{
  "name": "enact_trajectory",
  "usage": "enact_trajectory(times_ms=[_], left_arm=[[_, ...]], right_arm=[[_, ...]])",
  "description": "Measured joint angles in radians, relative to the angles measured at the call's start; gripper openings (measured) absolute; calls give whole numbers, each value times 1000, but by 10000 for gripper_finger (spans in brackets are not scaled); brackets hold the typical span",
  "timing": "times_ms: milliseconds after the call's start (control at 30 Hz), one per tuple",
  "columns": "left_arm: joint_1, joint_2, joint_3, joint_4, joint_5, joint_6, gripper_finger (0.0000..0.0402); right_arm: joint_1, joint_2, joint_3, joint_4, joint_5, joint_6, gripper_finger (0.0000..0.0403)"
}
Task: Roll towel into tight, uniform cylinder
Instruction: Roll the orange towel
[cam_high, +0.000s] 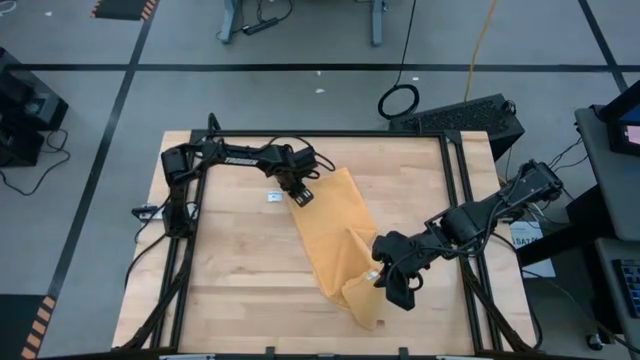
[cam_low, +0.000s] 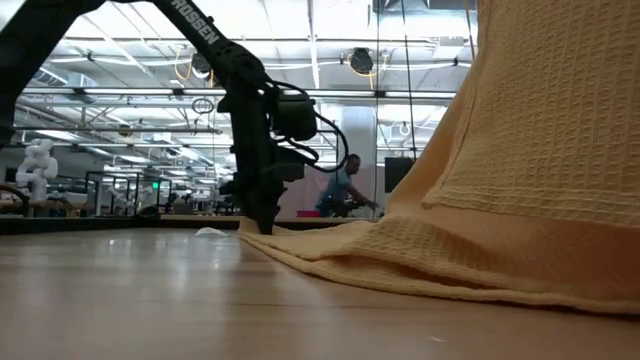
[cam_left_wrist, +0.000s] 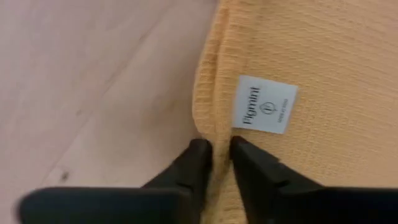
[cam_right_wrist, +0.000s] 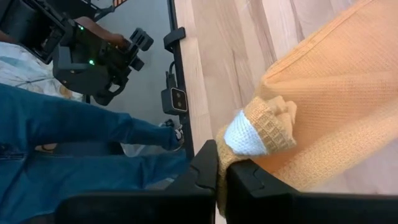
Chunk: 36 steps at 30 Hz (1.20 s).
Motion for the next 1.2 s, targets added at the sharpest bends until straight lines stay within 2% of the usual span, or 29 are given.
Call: enact_trajectory(times_ms=[100, 133, 233, 333, 567, 733, 967, 1200], left_arm=[[-6, 1, 1, 4, 13, 14, 19], [-7, 1, 0, 8, 13, 15, 12], [-9, -7, 11, -1, -11, 53, 10], [-3, -10, 59, -32, -89, 118, 5], [79, -26, 246, -109, -151, 251, 4], [167, -31, 356, -82, -230, 354, 3], [311, -21, 398, 41, -229, 492, 2], [405, 56, 398, 125, -155, 587, 2]], right_arm=[[0, 0, 0, 0, 0, -14, 0], [0, 0, 0, 0, 0, -16, 0], [0, 0, 0, 0, 0, -16, 0], [-2, 0, 0, 0, 11, -12, 0], [-29, -2, 0, 31, 153, -16, 0], [-68, -2, 0, 31, 223, -37, 0], [-166, -2, 0, 32, 368, -132, 0], [-287, -2, 0, 102, 385, -240, 0]])
